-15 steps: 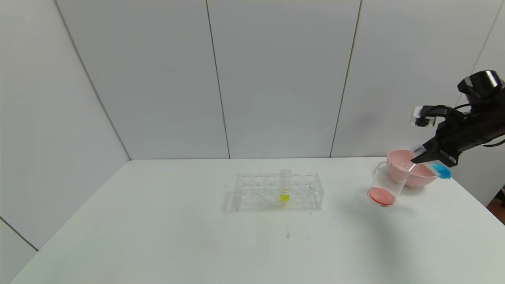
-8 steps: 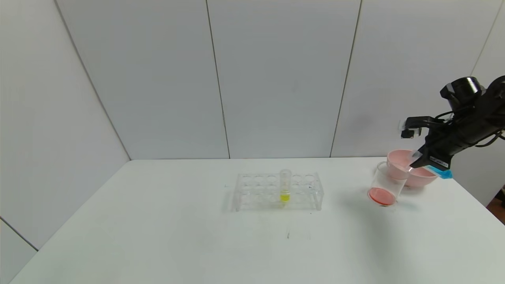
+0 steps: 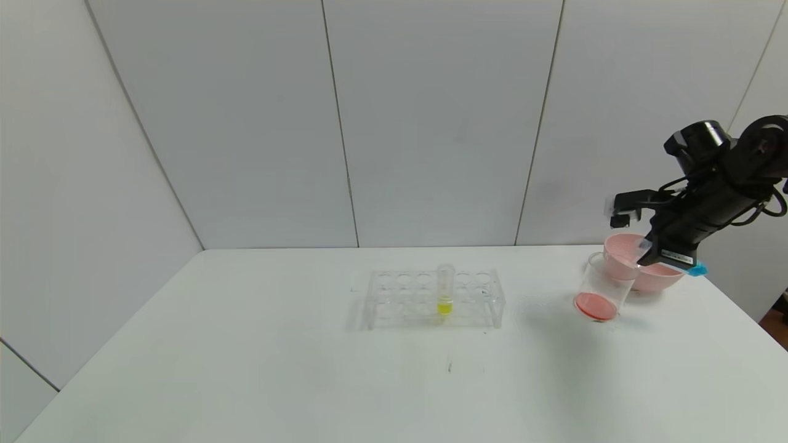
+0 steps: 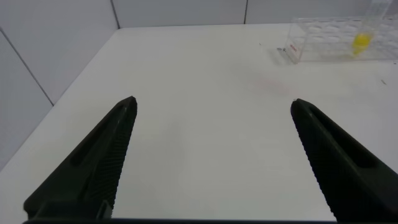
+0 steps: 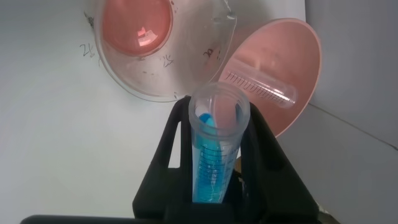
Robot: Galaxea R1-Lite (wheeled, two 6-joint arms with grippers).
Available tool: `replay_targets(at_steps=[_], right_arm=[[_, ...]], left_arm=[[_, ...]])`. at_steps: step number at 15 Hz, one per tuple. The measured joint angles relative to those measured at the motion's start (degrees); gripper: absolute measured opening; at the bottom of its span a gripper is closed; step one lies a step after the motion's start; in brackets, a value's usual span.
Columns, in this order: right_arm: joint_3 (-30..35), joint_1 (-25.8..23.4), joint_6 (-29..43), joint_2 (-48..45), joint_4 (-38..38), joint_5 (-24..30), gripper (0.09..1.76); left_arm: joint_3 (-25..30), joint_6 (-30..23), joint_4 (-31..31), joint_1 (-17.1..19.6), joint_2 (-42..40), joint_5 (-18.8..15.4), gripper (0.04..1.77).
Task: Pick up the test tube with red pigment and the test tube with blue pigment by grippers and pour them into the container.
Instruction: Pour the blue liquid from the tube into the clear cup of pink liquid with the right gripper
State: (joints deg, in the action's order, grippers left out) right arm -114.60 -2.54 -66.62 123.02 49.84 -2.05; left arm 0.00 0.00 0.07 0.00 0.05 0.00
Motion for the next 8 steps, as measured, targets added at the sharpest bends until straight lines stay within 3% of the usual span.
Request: replay_targets(at_steps=[8], right_arm=[[0.0, 2.6, -3.1, 0.2, -0.1, -8.4, 0.50]], left_arm=[[0.0, 0.0, 0.0, 0.0, 0.0, 0.0, 1.76]])
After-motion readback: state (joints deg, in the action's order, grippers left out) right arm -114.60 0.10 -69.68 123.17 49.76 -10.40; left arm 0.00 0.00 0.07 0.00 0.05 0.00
